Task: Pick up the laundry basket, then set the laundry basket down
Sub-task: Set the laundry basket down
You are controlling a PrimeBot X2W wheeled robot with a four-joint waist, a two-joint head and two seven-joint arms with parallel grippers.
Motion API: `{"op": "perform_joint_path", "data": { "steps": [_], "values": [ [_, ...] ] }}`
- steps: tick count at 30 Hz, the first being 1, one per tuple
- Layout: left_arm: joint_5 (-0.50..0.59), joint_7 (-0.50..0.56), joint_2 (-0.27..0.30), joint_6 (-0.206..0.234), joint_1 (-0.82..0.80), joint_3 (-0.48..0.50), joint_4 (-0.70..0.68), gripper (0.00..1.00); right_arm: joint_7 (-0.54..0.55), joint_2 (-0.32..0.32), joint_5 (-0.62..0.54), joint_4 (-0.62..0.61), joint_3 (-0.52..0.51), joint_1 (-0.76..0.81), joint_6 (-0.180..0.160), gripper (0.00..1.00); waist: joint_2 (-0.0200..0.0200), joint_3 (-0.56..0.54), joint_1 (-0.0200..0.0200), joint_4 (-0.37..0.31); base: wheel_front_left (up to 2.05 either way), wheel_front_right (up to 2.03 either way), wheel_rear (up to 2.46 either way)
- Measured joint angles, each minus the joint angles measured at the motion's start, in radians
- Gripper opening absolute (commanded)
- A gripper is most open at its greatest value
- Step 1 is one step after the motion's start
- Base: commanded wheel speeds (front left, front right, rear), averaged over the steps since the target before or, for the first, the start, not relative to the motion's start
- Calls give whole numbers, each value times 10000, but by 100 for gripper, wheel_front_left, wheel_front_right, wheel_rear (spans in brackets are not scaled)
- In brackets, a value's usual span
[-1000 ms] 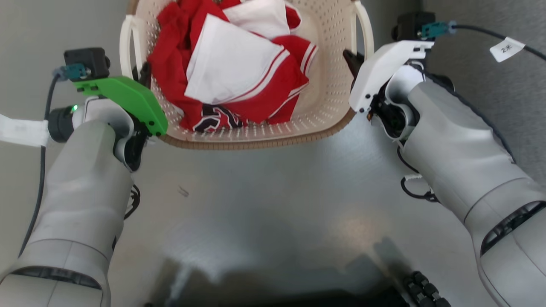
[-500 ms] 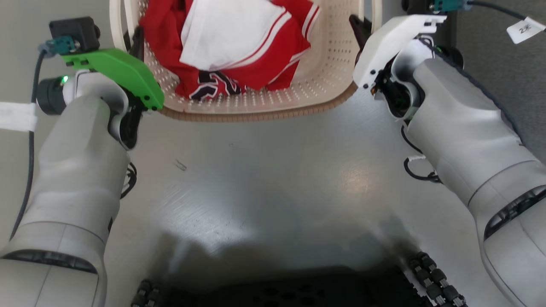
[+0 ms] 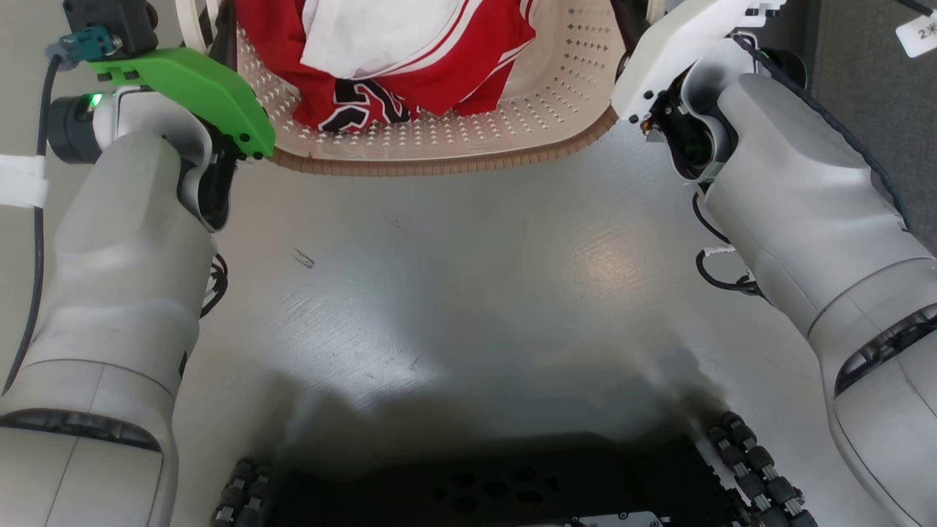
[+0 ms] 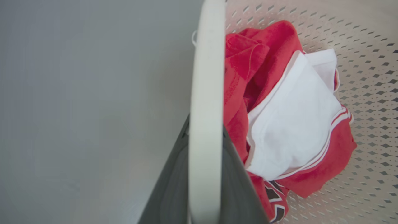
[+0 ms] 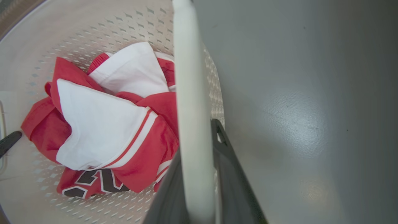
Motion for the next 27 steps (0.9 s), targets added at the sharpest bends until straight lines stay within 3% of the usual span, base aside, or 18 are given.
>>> {"op": "perform_joint_path", "data": {
  "steps": [26,27],
  "values": [
    [161,-393,-77,-10,-319,-59,431,0,-464,42,136,242,50,-160,247,0,0,359,0,-36,0,0,0],
    [161,-393,-79,-10,-339,-59,458,0,-483,44,140,242,52,-170,249,20,0,364,0,-38,0,0,0]
  ]
}}
